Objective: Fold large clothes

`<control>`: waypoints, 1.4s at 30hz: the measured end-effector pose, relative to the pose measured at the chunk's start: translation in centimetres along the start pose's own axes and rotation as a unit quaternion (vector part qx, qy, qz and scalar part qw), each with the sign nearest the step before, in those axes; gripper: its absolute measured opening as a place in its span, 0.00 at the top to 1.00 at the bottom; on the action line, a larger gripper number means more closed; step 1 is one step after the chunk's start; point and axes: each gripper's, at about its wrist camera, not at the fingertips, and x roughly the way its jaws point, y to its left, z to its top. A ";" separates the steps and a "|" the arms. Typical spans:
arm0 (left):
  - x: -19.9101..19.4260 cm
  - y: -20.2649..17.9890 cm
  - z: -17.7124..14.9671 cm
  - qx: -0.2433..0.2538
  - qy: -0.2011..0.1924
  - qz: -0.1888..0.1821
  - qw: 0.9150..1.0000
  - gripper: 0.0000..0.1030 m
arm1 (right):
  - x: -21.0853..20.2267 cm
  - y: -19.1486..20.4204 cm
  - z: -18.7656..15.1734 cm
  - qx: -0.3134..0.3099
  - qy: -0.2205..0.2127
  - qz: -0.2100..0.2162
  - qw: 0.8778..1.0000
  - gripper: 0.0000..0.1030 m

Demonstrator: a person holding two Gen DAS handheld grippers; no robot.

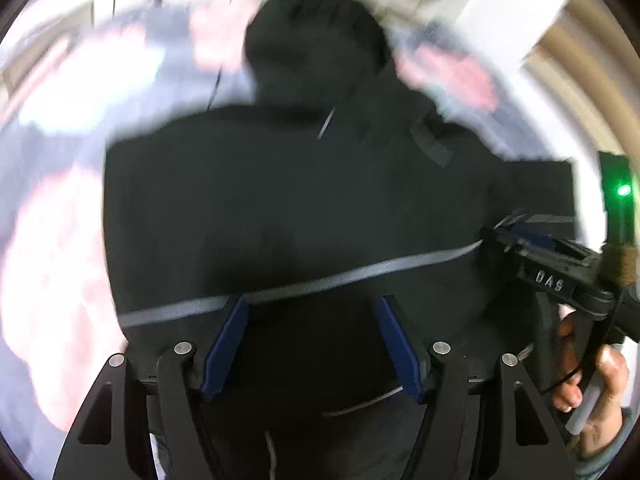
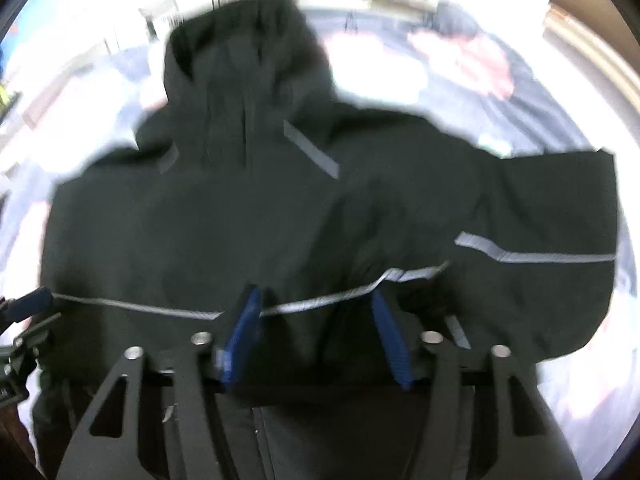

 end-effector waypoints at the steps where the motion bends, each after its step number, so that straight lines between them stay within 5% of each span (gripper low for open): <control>1: 1.6 0.5 -0.4 -0.004 0.025 0.009 1.000 0.36 | 1.0 -0.4 -0.6 0.009 0.019 0.006 1.000 0.53; 4: 2.5 0.2 -0.7 0.013 0.029 0.022 0.999 0.38 | 3.1 -1.1 -1.5 0.027 0.042 0.016 0.999 0.53; 10: 1.7 -0.2 -0.6 0.019 0.006 0.021 1.000 0.37 | -2.1 -3.9 -1.2 0.011 0.020 0.060 0.998 0.53; 14: 1.5 -0.3 -0.5 0.006 0.006 0.017 1.000 0.37 | -7.2 -11.1 -1.6 0.052 -0.024 0.061 0.996 0.52; 19: 1.6 -0.7 -0.7 0.022 0.003 0.037 0.999 0.36 | -9.4 -23.3 -2.6 0.137 -0.045 -0.009 0.989 0.46; 24: 2.3 -1.5 -0.9 0.048 0.010 0.069 0.996 0.36 | -8.0 -33.9 -3.8 0.241 -0.048 -0.041 0.968 0.46; 30: 2.7 -0.5 -0.7 0.025 0.011 0.052 0.998 0.35 | -3.1 -43.6 -3.6 0.312 -0.047 -0.044 0.948 0.44; 42: 3.0 -1.2 -1.2 0.041 -0.010 0.051 0.998 0.21 | 5.4 -47.3 0.0 0.335 -0.029 -0.009 0.942 0.31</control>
